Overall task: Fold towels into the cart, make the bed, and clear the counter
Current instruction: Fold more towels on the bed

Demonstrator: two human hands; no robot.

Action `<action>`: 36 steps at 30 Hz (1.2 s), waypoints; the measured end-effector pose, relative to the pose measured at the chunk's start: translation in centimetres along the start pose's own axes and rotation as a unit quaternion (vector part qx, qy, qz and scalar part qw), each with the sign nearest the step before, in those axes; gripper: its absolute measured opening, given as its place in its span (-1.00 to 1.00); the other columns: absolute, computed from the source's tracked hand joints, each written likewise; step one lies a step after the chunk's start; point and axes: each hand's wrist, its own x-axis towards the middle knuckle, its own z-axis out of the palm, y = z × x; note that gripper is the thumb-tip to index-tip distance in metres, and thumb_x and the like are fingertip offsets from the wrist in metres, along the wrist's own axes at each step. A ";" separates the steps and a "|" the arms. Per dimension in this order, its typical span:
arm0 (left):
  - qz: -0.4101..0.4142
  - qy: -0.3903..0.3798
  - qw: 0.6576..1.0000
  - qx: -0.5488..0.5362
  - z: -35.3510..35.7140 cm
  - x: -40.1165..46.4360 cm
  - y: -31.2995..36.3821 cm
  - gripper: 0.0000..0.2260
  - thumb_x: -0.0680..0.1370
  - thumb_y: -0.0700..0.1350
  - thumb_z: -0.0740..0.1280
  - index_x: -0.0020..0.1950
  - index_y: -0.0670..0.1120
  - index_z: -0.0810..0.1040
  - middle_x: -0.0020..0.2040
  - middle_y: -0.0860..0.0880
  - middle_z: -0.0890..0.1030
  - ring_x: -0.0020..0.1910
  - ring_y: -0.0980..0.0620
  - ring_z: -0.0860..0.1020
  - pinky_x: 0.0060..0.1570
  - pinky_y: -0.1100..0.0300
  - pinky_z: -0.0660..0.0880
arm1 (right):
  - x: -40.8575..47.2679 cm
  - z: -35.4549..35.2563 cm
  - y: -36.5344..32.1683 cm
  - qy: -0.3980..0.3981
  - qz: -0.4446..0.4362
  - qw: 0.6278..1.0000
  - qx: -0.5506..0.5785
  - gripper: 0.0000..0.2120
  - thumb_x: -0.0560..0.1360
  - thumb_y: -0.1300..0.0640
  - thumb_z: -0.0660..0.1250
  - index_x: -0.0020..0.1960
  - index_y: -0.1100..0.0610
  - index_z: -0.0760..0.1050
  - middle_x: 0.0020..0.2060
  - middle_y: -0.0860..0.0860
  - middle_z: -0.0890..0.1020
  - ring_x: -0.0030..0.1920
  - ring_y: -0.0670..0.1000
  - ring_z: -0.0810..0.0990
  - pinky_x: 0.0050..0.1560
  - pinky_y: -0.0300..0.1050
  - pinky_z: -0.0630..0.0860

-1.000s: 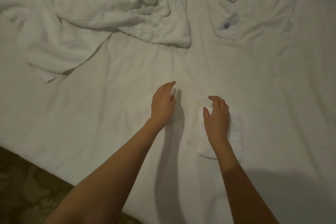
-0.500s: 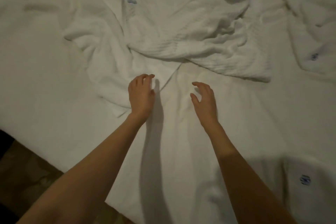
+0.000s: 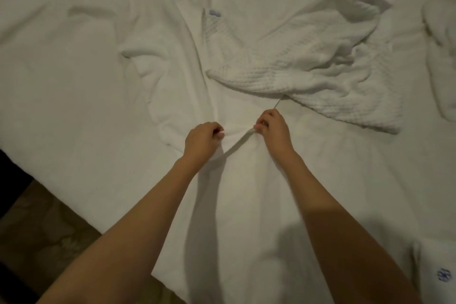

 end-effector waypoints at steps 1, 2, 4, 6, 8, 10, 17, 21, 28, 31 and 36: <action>0.005 -0.010 1.000 0.007 -0.2 -0.7 0.4 -0.80 0.61 -0.11 0.22 0.14 -0.14 0.56 0.06 -0.08 0.61 0.05 -0.07 0.53 -0.04 0.16 0.37 | -0.7 -0.7 -0.2 -0.002 -0.006 1.000 -0.006 -0.88 0.49 0.36 0.29 -0.18 0.21 0.45 -0.08 -0.01 0.43 -0.18 -0.10 0.44 -0.15 -0.44 0.34; 0.011 -0.021 1.000 0.016 -0.2 -1.5 0.9 -0.80 0.61 -0.11 0.22 0.14 -0.13 0.56 0.06 -0.08 0.61 0.06 -0.07 0.52 -0.05 0.16 0.36 | -1.6 -1.4 -0.3 -0.005 -0.012 1.000 -0.011 -0.89 0.51 0.36 0.27 -0.17 0.21 0.45 -0.10 -0.02 0.43 -0.22 -0.16 0.42 -0.18 -0.47 0.32; 0.012 -0.055 0.998 0.024 0.2 -3.5 2.1 -0.80 0.61 -0.09 0.21 0.16 -0.10 0.56 0.10 -0.06 0.61 0.09 -0.06 0.52 -0.03 0.16 0.36 | -3.8 -3.1 0.0 -0.020 -0.017 0.999 -0.025 -0.88 0.53 0.34 0.23 -0.16 0.20 0.44 -0.15 -0.05 0.42 -0.23 -0.19 0.40 -0.19 -0.48 0.32; 0.005 -0.105 0.994 0.022 1.2 -5.8 3.3 -0.79 0.61 -0.06 0.22 0.17 -0.07 0.56 0.14 -0.04 0.60 0.13 -0.05 0.52 0.02 0.16 0.38 | -6.6 -4.8 0.9 -0.042 -0.010 0.998 -0.037 -0.84 0.54 0.34 0.20 -0.18 0.17 0.40 -0.20 -0.06 0.41 -0.25 -0.14 0.40 -0.21 -0.43 0.32; 0.002 -0.156 0.988 0.018 2.7 -8.4 4.3 -0.78 0.60 -0.03 0.23 0.17 -0.06 0.56 0.16 -0.03 0.60 0.14 -0.05 0.52 0.07 0.13 0.41 | -9.6 -6.2 2.2 -0.058 0.008 0.997 -0.051 -0.82 0.55 0.34 0.18 -0.20 0.16 0.38 -0.24 -0.06 0.40 -0.24 -0.05 0.40 -0.24 -0.40 0.31; -0.002 -0.193 0.981 0.000 4.5 -11.4 5.7 -0.78 0.59 -0.02 0.24 0.16 -0.06 0.57 0.14 -0.03 0.60 0.12 -0.04 0.53 0.08 0.12 0.44 | -12.6 -7.7 3.6 -0.065 0.027 0.996 -0.056 -0.82 0.55 0.34 0.18 -0.20 0.17 0.38 -0.25 -0.06 0.41 -0.23 -0.04 0.40 -0.25 -0.41 0.31; 0.014 -0.281 0.955 -0.097 11.1 -22.1 12.7 -0.82 0.53 -0.01 0.33 0.05 -0.05 0.61 -0.04 0.03 0.62 -0.03 0.05 0.57 0.05 0.13 0.49 | -23.4 -15.5 8.6 -0.064 0.063 0.993 -0.071 -0.82 0.57 0.32 0.19 -0.20 0.16 0.38 -0.22 -0.05 0.44 -0.23 -0.11 0.42 -0.23 -0.43 0.34; 0.026 -0.164 0.980 -0.109 14.3 -24.6 15.7 -0.80 0.56 -0.03 0.30 0.16 0.01 0.55 0.09 0.00 0.55 0.04 0.03 0.53 0.05 0.09 0.49 | -29.7 -19.5 12.5 -0.060 0.102 0.990 -0.075 -0.71 0.55 0.35 0.20 -0.27 0.06 0.35 -0.22 -0.02 0.46 -0.23 -0.06 0.43 -0.22 -0.43 0.34; -0.019 -0.029 0.999 0.003 17.6 -24.9 17.1 -0.47 0.48 0.01 0.42 0.42 0.13 0.32 0.25 -0.19 0.38 0.13 -0.14 0.44 0.11 0.08 0.38 | -33.6 -19.5 14.9 -0.036 0.120 0.991 -0.046 -0.77 0.52 0.36 0.23 -0.24 0.11 0.38 -0.18 0.05 0.49 -0.25 -0.13 0.42 -0.24 -0.46 0.33; -0.018 -0.047 0.997 -0.054 17.0 -23.8 17.0 -0.62 0.52 -0.06 0.38 0.32 0.11 0.44 0.09 -0.12 0.47 -0.06 -0.05 0.49 -0.09 0.18 0.34 | -32.7 -19.0 14.4 -0.009 0.134 0.991 -0.004 -0.87 0.52 0.30 0.26 -0.17 0.13 0.45 -0.12 0.02 0.50 -0.16 -0.04 0.46 -0.18 -0.47 0.33; 0.003 0.025 0.972 -0.232 12.0 -21.4 17.6 -0.75 0.44 -0.20 0.44 0.12 -0.08 0.63 0.00 -0.02 0.64 -0.08 0.05 0.57 -0.13 0.39 0.38 | -30.6 -18.0 12.6 0.051 0.103 0.993 0.009 -0.70 0.50 0.21 0.35 0.21 0.06 0.47 0.19 0.00 0.52 0.20 0.05 0.46 0.22 -0.03 0.41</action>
